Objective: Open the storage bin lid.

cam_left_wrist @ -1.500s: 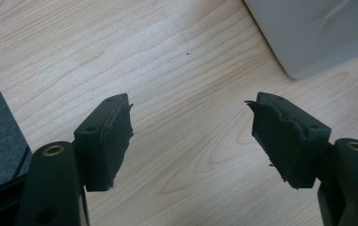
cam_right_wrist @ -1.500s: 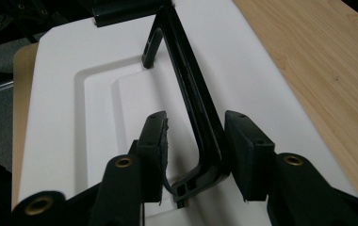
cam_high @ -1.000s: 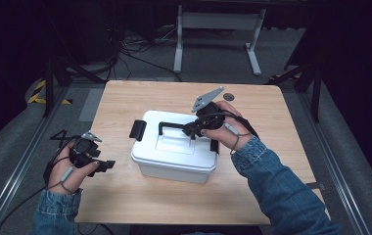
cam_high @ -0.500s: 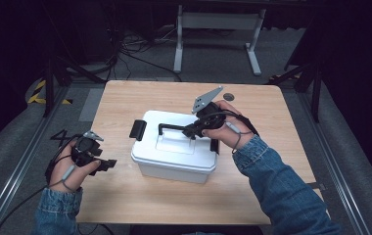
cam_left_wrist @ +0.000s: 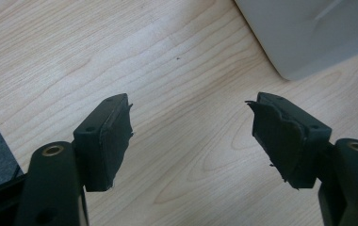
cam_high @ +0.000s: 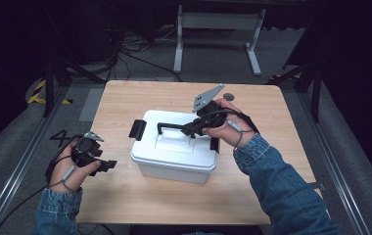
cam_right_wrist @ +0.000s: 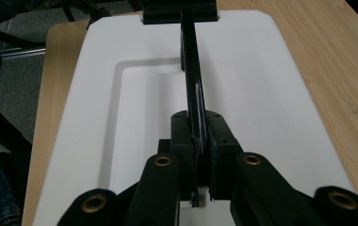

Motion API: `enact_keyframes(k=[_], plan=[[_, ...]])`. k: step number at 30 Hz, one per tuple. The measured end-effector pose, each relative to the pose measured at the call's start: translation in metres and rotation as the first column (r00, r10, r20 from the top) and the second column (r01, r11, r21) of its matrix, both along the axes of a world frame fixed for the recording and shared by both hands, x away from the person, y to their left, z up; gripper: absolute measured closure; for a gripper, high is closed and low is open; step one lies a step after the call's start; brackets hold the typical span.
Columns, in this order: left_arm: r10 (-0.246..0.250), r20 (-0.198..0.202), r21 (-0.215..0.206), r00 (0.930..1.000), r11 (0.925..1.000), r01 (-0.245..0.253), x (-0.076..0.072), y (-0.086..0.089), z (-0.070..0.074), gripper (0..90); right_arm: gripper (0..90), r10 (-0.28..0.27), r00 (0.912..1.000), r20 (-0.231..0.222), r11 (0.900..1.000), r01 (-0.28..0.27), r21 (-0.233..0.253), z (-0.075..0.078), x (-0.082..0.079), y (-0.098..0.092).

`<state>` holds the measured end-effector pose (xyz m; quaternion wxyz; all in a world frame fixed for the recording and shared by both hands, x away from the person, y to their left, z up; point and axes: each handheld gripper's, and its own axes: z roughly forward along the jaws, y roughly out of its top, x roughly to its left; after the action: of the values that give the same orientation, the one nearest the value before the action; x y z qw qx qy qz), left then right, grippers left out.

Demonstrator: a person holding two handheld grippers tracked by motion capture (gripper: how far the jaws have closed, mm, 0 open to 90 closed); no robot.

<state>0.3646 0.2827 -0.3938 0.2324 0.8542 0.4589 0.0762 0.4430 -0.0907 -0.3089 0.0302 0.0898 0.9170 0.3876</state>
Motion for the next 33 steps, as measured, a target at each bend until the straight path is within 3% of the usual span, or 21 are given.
enact_keyframes(k=[21, 33], plan=[[-0.001, 0.001, -0.003, 1.0000, 1.0000, 0.001, 0.000, 0.002, 0.000, 29.5, 84.1, -0.014, 0.9989, 0.044, 0.999, 0.013, 0.045, 0.028, 0.000, -0.004], [-0.001, -0.001, -0.002, 1.0000, 1.0000, 0.001, 0.002, 0.001, -0.001, 29.5, 84.0, -0.053, 0.9960, 0.072, 0.995, 0.047, 0.085, 0.045, -0.002, -0.020]])
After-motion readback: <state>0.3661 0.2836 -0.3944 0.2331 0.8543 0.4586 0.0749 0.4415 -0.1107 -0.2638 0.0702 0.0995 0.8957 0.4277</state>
